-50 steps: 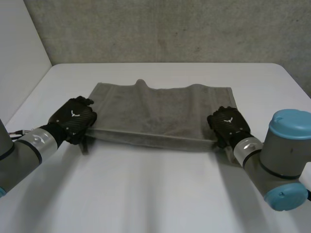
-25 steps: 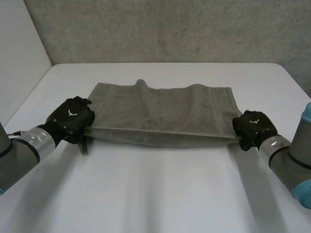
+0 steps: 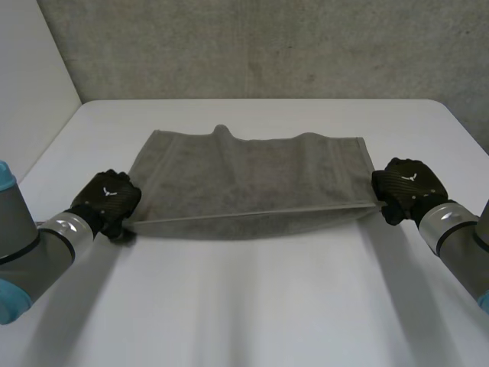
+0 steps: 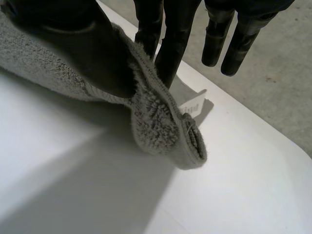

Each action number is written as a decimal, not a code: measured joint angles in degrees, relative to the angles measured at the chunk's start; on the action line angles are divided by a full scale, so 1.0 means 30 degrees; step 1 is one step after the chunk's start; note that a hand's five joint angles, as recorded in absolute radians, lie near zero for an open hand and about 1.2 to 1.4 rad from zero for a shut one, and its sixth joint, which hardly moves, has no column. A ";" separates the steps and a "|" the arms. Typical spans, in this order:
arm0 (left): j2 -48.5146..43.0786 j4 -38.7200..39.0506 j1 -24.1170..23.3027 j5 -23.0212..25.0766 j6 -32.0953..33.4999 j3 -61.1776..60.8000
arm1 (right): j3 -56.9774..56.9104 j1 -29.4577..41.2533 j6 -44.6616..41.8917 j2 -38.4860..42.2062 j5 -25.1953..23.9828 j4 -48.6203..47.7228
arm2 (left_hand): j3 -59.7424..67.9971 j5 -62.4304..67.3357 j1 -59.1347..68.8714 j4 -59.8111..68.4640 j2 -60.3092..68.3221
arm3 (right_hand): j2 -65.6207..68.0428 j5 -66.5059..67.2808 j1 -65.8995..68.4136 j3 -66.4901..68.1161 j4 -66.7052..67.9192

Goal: Fold the towel.

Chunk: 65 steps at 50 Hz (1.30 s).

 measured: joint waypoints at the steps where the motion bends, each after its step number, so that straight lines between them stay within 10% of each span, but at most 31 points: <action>1: -0.0009 0.0017 -0.0018 -0.0107 0.0000 0.0007 | 0.0000 -0.0052 0.0000 -0.0016 0.0001 0.0008 | 0.0000 -0.0110 -0.0119 0.0000 -0.0116 | 0.0000 0.0000 0.0000 0.0000 0.0000; 17: -0.0053 0.0251 -0.0283 -0.0725 -0.0014 0.0056 | 0.0176 -0.1860 0.0040 -0.0961 -0.0767 0.0733 | 0.0000 -0.0101 -0.0015 0.0000 -0.0044 | 0.0024 0.0000 0.0002 0.0000 0.0000; 29: -0.0179 0.0167 -0.1219 -0.0557 0.0020 0.0305 | 0.0598 -0.2165 0.0117 -0.1283 -0.1436 0.0963 | 0.0000 0.8007 0.7004 0.0000 0.8434 | 0.0113 0.0000 0.0002 0.0000 0.0000; 47: 0.6007 -0.1597 -0.0169 -0.0398 0.0103 0.2333 | -0.1423 -0.2624 -0.0632 -0.5593 -0.2060 0.3585 | 0.0000 0.8008 0.7004 0.0000 0.8432 | 0.0113 0.0002 0.0003 0.0000 0.0000; 65: 0.8795 -0.6033 0.1552 0.3604 -0.0003 0.2284 | -0.1737 -0.4274 -0.2476 -0.8710 -0.5433 0.7201 | 0.0000 0.8260 0.7004 0.0000 0.8437 | 0.0278 0.0002 0.0005 0.0000 0.0000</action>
